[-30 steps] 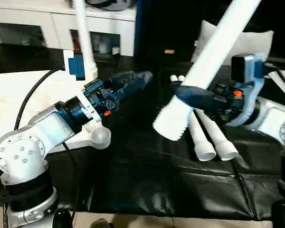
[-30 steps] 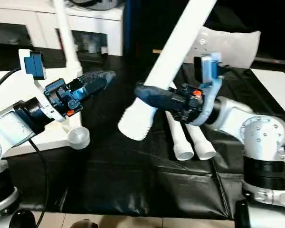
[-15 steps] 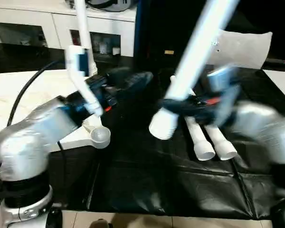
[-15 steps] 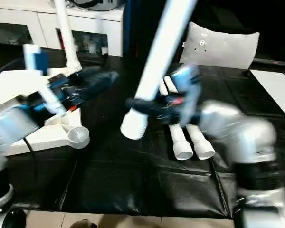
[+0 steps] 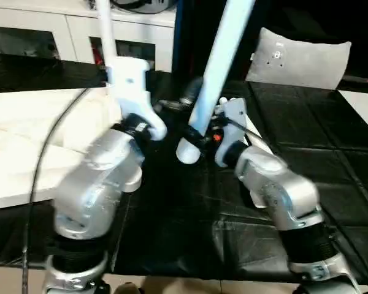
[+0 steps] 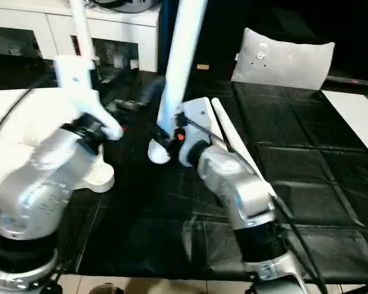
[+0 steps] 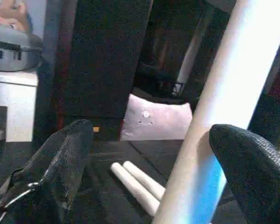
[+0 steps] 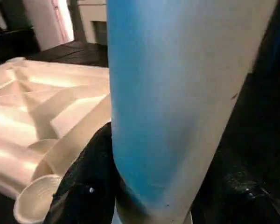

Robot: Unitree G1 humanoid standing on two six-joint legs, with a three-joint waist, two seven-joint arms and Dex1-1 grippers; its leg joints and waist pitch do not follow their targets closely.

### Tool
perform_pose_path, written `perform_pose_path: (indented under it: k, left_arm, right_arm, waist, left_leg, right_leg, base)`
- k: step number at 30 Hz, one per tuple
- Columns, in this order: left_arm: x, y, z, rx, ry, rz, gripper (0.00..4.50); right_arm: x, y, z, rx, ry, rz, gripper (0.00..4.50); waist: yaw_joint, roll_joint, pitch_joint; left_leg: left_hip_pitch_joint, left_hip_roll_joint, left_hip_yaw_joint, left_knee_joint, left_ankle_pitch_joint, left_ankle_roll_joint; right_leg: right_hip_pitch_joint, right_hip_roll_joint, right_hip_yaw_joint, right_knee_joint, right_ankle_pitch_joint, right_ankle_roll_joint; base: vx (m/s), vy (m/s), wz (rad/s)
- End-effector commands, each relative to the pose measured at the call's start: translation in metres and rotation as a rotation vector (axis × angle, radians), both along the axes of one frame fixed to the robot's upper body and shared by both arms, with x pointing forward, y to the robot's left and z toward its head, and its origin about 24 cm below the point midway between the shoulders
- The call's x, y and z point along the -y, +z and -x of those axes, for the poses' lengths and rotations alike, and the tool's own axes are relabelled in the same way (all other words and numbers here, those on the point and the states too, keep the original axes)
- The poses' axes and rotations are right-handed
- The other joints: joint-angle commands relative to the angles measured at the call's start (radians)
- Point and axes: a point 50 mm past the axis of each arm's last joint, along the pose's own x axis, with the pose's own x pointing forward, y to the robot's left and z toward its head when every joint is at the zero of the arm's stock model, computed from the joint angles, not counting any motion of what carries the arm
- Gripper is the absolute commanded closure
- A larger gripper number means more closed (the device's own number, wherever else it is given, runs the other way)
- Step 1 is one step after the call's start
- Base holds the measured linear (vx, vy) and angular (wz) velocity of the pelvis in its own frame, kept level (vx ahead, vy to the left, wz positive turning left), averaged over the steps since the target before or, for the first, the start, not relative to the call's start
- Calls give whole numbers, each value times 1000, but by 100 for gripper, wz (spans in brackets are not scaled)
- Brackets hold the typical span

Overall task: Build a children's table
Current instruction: Pick table leg

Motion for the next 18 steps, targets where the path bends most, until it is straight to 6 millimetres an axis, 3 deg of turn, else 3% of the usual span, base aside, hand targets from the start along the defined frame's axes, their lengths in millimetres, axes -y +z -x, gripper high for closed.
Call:
perform_pose_path:
  k: [1,5,8,14,18]
  left_arm:
    - [1,-1,0,-1,5,-6,0]
    - [3,-1,0,-2,-4,-7,0]
    - [21,-9,9,-21,-162,-5,0]
    - [32,-8,20,6,-276,57,0]
    - [25,-20,7,-58,-155,0,37]
  right_arm:
    - [5,2,-2,20,-29,11,261]
    - [4,2,-2,25,-36,16,261]
    - [-11,-2,2,33,-21,40,261]
    - [-16,-7,5,42,-11,63,261]
    - [-19,-7,6,56,1,71,261]
  waist:
    - [-10,6,-68]
    - [-21,6,-68]
    - [-25,8,-64]
    - [-30,8,-64]
    - [-35,8,-62]
  left_leg:
    - [22,19,4,-83,-246,-99]
    - [19,19,3,-82,-236,-94]
    - [19,18,4,-83,-241,-93]
    - [21,20,4,-84,-259,-90]
    - [22,21,3,-86,-283,-92]
  right_leg:
    - [36,-36,31,-77,-202,-69]
    - [37,-36,30,-75,-187,-78]
    - [33,-37,31,-78,-206,-80]
    - [34,-35,32,-79,-200,-84]
    - [33,-34,32,-80,-221,-79]
  base:
    - [0,0,0]
    - [0,0,0]
    - [0,0,0]
    - [0,0,0]
    - [0,0,0]
